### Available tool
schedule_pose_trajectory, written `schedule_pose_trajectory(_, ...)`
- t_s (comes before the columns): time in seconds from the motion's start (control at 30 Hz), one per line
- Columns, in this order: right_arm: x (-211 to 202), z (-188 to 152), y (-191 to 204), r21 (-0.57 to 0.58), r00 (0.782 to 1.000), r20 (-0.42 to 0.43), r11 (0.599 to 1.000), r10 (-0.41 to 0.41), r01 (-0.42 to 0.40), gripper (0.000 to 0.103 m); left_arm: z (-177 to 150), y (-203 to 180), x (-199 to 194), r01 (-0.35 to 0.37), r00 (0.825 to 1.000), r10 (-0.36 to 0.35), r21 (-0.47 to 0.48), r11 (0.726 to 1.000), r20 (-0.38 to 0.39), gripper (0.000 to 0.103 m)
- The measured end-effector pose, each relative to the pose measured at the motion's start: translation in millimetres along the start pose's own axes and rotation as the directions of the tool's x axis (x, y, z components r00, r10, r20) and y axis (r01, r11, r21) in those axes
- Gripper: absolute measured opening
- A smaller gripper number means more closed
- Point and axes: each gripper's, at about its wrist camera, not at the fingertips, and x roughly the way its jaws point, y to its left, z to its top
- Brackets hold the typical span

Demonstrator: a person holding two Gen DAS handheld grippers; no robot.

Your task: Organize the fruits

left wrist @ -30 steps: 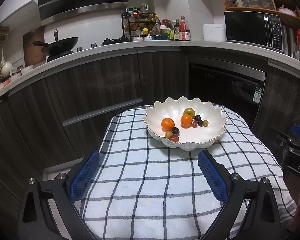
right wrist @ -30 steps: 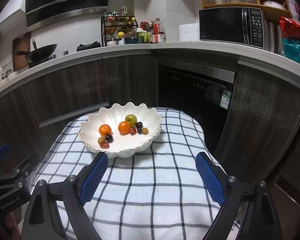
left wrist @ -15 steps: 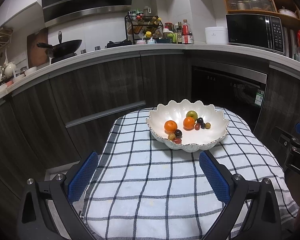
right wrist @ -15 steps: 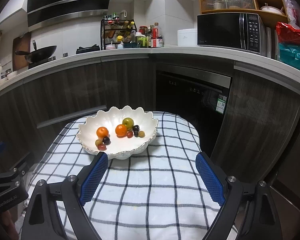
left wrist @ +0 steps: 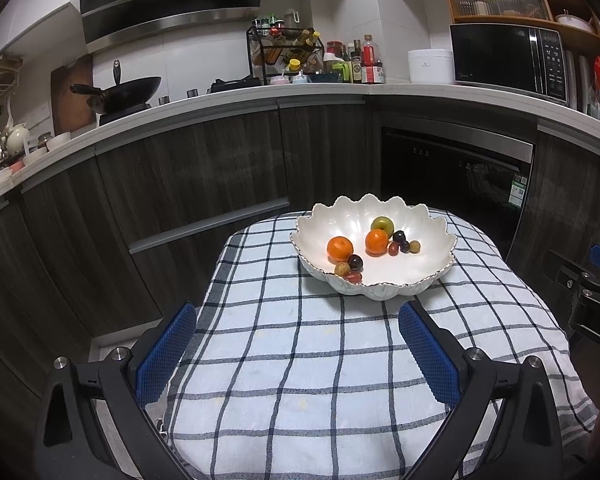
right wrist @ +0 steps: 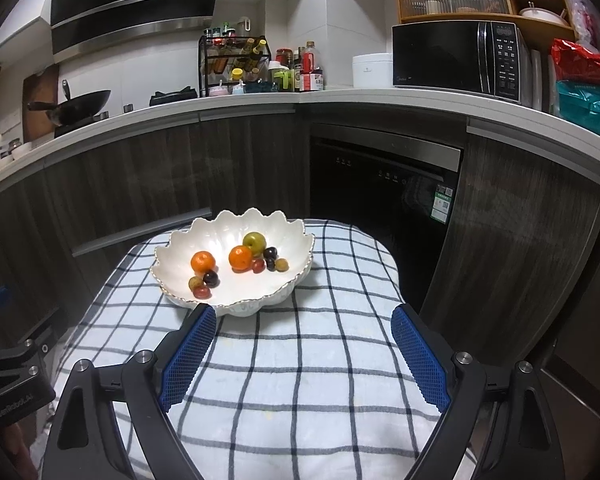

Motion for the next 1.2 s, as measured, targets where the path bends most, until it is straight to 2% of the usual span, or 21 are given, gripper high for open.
schedule_pose_trajectory(1.2,1.1,0.1,-1.5,0.012,1.000,-0.004,1.000,0.006,-0.006,0.090,0.0,-3.6,-1.9,0.012,1.000,-0.012,0.005,1.000,0.000,0.103)
